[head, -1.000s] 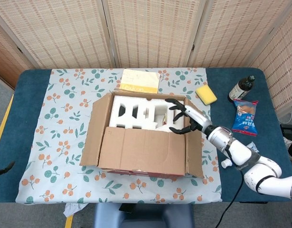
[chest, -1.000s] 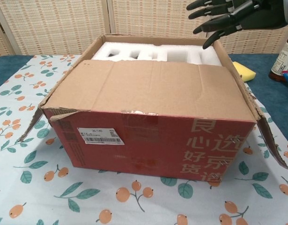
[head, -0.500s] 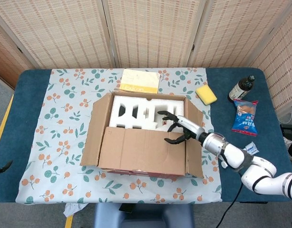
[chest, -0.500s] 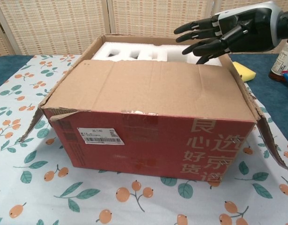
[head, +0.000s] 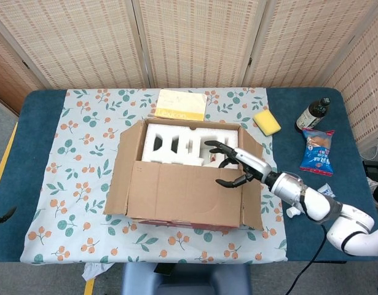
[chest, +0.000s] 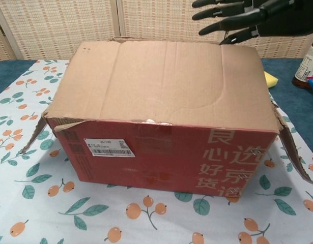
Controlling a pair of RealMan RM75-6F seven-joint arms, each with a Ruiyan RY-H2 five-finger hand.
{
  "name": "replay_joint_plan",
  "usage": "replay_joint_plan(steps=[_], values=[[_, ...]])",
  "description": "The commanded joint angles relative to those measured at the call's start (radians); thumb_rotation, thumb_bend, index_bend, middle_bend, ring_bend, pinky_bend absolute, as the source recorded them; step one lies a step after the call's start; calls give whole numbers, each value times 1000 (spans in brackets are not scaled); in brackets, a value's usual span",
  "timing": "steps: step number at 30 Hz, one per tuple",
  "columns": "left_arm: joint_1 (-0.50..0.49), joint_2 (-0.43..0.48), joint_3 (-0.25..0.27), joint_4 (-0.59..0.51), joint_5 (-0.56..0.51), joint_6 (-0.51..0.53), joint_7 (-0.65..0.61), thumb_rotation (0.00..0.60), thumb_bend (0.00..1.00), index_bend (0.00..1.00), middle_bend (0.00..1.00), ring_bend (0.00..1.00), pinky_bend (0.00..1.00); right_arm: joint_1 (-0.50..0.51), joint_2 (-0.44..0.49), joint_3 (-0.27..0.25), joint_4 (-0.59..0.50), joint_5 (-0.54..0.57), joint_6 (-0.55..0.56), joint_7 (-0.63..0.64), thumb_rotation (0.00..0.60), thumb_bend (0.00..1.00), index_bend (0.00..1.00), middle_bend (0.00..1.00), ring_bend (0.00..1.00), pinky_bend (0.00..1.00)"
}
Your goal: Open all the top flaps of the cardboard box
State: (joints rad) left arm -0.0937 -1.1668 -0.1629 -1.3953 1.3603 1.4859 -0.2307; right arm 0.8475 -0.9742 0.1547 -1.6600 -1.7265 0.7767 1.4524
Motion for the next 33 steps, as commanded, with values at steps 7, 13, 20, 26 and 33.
replay_joint_plan(steps=[7, 13, 20, 26, 33], values=[[0, -2, 8, -7, 11, 3, 19, 600, 236, 0, 44, 0, 0, -30, 155, -20, -197, -6, 120, -94, 600, 394, 0, 0, 75, 348], [8, 3, 9, -18, 25, 23, -2, 600, 236, 0, 44, 0, 0, -68, 268, -13, -389, 35, 151, -267, 600, 393, 0, 0, 76, 348], [15, 7, 19, -28, 49, 46, 9, 600, 235, 0, 44, 0, 0, -148, 364, -26, -618, 38, 208, -534, 600, 393, 0, 0, 76, 348], [20, 8, 22, -39, 58, 58, 16, 600, 236, 0, 43, 0, 0, -228, 391, -68, -696, -38, 263, -656, 600, 393, 0, 0, 71, 348], [18, 6, 25, -42, 61, 56, 36, 600, 236, 0, 44, 0, 0, -294, 415, -124, -696, -139, 316, -638, 600, 394, 0, 0, 57, 348]])
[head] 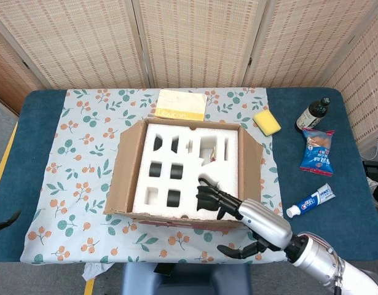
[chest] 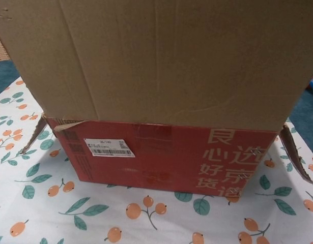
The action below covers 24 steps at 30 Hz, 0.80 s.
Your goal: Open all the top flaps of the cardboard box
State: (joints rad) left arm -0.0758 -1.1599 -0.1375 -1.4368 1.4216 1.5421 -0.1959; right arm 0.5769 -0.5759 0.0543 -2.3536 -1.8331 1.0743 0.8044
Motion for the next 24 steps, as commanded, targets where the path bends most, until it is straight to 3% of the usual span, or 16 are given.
replay_joint_plan(steps=[1, 10, 13, 16, 18, 24], values=[[-1, -1, 0, -1, 0, 0, 2, 600, 236, 0, 44, 0, 0, -29, 23, -31, -2, -43, 21, 18, 600, 393, 0, 0, 52, 356], [-3, -2, -1, 1, 2, 0, 1, 600, 236, 0, 44, 0, 0, -44, 82, -87, 37, -159, 47, 174, 600, 394, 0, 0, 31, 496], [-4, -2, -1, 2, 2, -1, 2, 600, 236, 0, 44, 0, 0, -64, 87, -85, 54, -155, 81, 135, 600, 394, 0, 0, 30, 497], [-5, -3, 0, 3, 4, -2, 6, 600, 236, 0, 44, 0, 0, -92, 73, -72, 62, -109, 106, 21, 600, 393, 0, 0, 31, 452], [-6, -2, 1, 2, 6, -3, 7, 600, 236, 0, 44, 0, 0, -120, 47, -56, 74, -57, 124, -127, 600, 393, 0, 0, 26, 395], [-6, 2, 9, -6, 16, -2, 21, 600, 235, 0, 44, 0, 0, -220, -133, -5, 158, 158, 200, -744, 600, 393, 0, 0, 0, 197]])
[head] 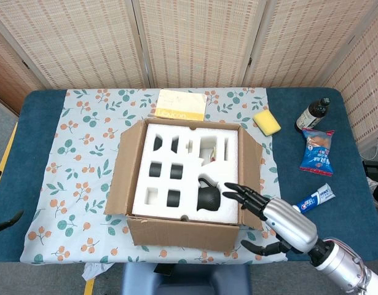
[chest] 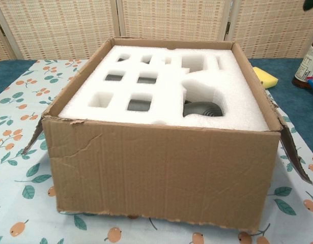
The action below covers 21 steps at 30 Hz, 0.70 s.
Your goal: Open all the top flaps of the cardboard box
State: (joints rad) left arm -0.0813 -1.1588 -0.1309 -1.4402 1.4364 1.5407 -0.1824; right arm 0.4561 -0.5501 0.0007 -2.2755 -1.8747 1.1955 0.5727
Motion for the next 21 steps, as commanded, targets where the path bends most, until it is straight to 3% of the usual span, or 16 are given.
replay_joint_plan(steps=[1, 5, 9, 17, 21], values=[[-1, 1, 3, -2, 3, -1, 17, 600, 235, 0, 44, 0, 0, -112, -195, 53, 102, 228, 93, -592, 600, 393, 0, 0, 0, 182], [-4, 5, 10, -12, 7, -11, 39, 600, 236, 0, 44, 0, 0, -166, -356, 54, 233, 332, 151, -804, 600, 394, 0, 0, 0, 95], [-5, 6, 13, -15, 13, -7, 44, 600, 236, 0, 44, 0, 0, -222, -478, 67, 373, 409, 240, -894, 600, 393, 0, 0, 0, 67], [-6, 3, 24, -17, 27, -6, 70, 600, 236, 0, 44, 0, 0, -317, -671, 84, 679, 460, 368, -697, 600, 393, 0, 0, 0, 0], [-11, -1, 22, -17, 10, -25, 85, 600, 236, 0, 44, 0, 0, -324, -685, 86, 734, 449, 368, -657, 600, 393, 0, 0, 0, 0]])
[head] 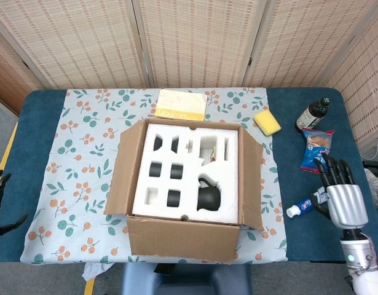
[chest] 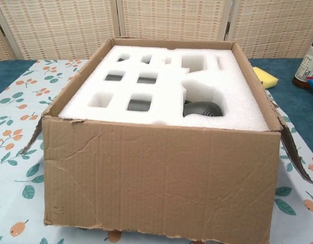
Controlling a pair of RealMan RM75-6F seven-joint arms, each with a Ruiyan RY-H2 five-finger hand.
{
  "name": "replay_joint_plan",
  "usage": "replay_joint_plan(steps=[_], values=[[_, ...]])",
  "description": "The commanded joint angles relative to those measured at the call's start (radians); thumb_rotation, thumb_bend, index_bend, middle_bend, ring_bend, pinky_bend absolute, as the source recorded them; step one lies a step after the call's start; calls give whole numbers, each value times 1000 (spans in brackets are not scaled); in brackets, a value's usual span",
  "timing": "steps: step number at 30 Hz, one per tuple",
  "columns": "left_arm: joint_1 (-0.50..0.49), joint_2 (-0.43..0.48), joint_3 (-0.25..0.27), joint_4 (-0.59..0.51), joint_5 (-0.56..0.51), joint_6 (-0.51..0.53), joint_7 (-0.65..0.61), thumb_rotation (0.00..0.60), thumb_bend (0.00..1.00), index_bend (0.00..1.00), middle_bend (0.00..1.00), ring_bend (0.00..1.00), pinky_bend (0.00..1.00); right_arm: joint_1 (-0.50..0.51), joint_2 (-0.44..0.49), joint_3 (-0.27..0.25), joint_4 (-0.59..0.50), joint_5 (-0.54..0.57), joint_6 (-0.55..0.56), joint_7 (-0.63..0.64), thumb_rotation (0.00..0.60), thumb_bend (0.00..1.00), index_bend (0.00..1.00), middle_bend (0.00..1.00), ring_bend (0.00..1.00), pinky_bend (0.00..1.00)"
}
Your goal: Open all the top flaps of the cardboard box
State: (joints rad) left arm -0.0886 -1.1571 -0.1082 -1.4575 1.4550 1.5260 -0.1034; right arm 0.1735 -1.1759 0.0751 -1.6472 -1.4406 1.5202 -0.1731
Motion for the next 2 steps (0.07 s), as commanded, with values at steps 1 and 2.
replay_joint_plan(steps=[1, 2], values=[[-5, -3, -2, 1, -13, -15, 8, 600, 236, 0, 44, 0, 0, -42, -61, 16, 113, 5, 53, 105, 600, 393, 0, 0, 0, 0], [-8, -5, -4, 1, -21, -22, 11, 600, 236, 0, 44, 0, 0, -44, -61, 16, 121, -3, 55, 121, 600, 393, 0, 0, 0, 0]])
